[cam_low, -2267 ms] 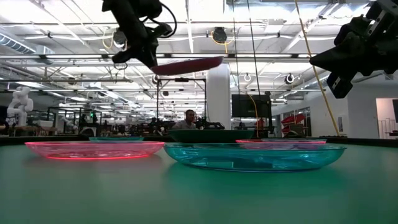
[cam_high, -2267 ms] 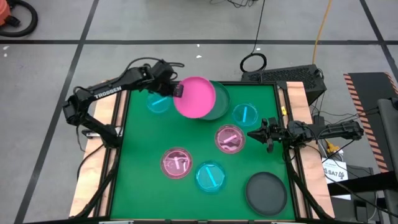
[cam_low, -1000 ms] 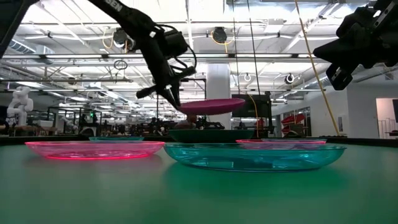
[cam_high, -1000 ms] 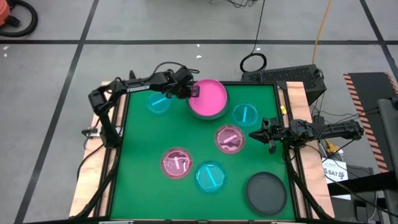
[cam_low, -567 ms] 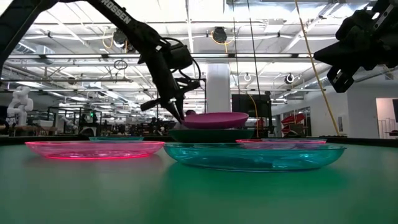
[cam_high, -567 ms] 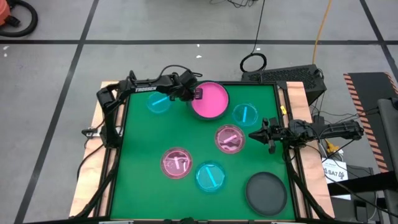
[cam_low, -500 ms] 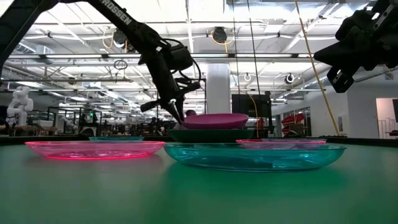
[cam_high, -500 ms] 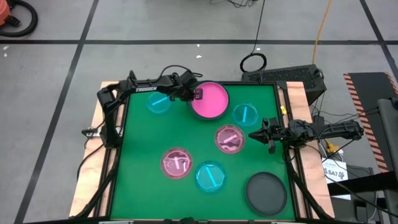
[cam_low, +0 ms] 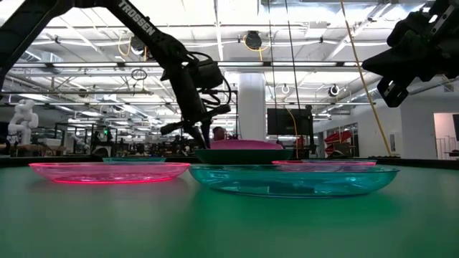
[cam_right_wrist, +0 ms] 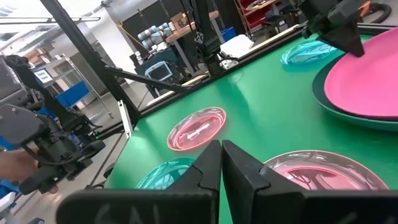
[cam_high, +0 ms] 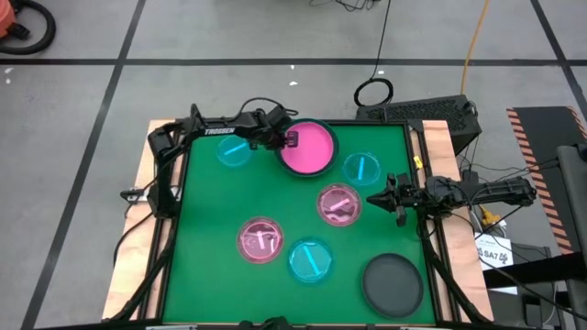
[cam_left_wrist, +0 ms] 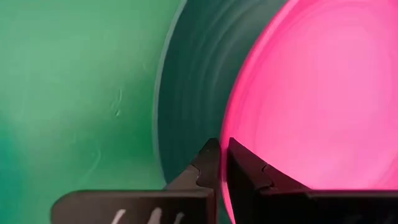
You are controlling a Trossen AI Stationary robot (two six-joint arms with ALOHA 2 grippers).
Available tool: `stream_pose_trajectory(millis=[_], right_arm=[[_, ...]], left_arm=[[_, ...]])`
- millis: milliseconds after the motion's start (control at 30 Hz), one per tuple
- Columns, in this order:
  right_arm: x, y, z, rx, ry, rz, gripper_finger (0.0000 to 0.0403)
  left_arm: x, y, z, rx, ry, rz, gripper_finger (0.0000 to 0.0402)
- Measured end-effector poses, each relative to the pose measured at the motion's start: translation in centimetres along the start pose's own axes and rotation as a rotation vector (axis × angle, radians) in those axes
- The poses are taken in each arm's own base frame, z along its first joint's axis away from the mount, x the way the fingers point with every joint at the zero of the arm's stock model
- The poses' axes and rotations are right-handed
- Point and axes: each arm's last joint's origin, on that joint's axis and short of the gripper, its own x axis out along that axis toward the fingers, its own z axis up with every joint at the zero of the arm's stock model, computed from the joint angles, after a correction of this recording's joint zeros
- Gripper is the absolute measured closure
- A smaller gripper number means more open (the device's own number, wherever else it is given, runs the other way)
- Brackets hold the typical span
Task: Stack plastic plates
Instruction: Stack the light pink plate on top of the dark green plate, then stack the black plate on top of the pink plate
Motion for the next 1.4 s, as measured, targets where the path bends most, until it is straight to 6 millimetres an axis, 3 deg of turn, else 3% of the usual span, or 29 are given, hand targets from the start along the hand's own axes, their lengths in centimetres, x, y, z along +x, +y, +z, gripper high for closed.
stream_pose_trajectory(millis=[667,1033,1133,1400], right_arm=[[0.0,0.0,0.0,0.015,0.001,0.001,0.0394],[0.0,0.0,0.0,0.049,-0.002,0.004,0.0394],[0.0,0.2,0.2,0.052,0.002,0.038,0.0394],[-1.3,1.4,2.6,0.044,0.089,-0.020,0.0401]], left_arm=[[0.1,0.0,0.1,-0.024,-0.022,0.003,0.0365],[0.0,-0.1,0.3,-0.056,-0.069,0.026,0.0264],[-1.3,-1.1,1.0,0.015,-0.066,0.014,0.0255],[-7.9,-5.2,3.5,0.336,-0.102,-0.028,0.0254]])
